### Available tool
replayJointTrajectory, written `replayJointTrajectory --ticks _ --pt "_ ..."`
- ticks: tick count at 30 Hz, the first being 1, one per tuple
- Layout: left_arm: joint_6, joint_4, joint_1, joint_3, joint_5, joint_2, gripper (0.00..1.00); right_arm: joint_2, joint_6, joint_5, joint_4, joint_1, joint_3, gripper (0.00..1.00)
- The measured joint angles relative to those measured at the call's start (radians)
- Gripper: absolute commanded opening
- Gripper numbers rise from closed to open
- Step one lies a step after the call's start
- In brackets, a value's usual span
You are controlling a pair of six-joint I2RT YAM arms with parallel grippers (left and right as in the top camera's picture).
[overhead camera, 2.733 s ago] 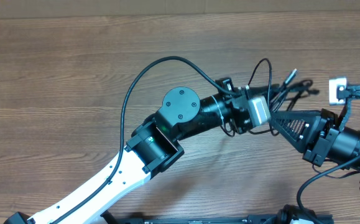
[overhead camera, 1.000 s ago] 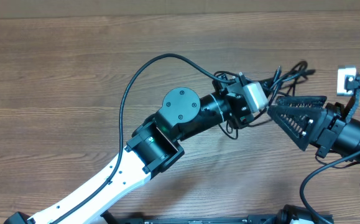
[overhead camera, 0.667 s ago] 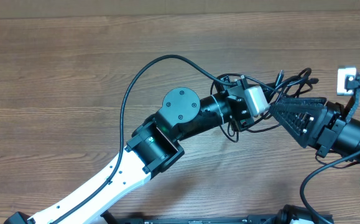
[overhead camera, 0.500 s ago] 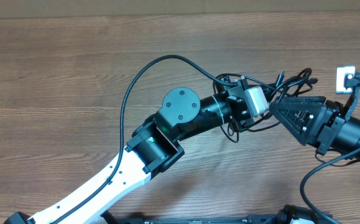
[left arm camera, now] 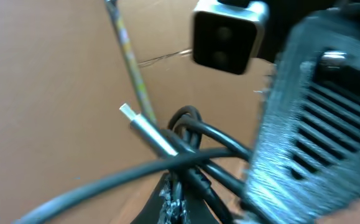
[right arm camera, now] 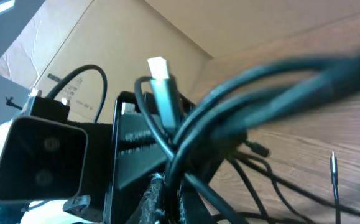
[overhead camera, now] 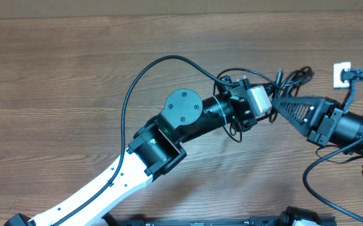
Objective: Untangle cables
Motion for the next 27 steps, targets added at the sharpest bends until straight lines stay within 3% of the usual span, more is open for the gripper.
replayJointTrajectory --ticks 17,27 --pt "-0.101 -0.002 -0.013 0.000 -0.336 0.000 0.04 0.002 -0.354 0.019 -0.333 0.000 0.000 0.04" --pt "-0.129 -0.001 -0.013 0.000 -0.453 0.000 0.04 0.002 -0.456 0.058 -0.420 0.000 0.000 0.04"
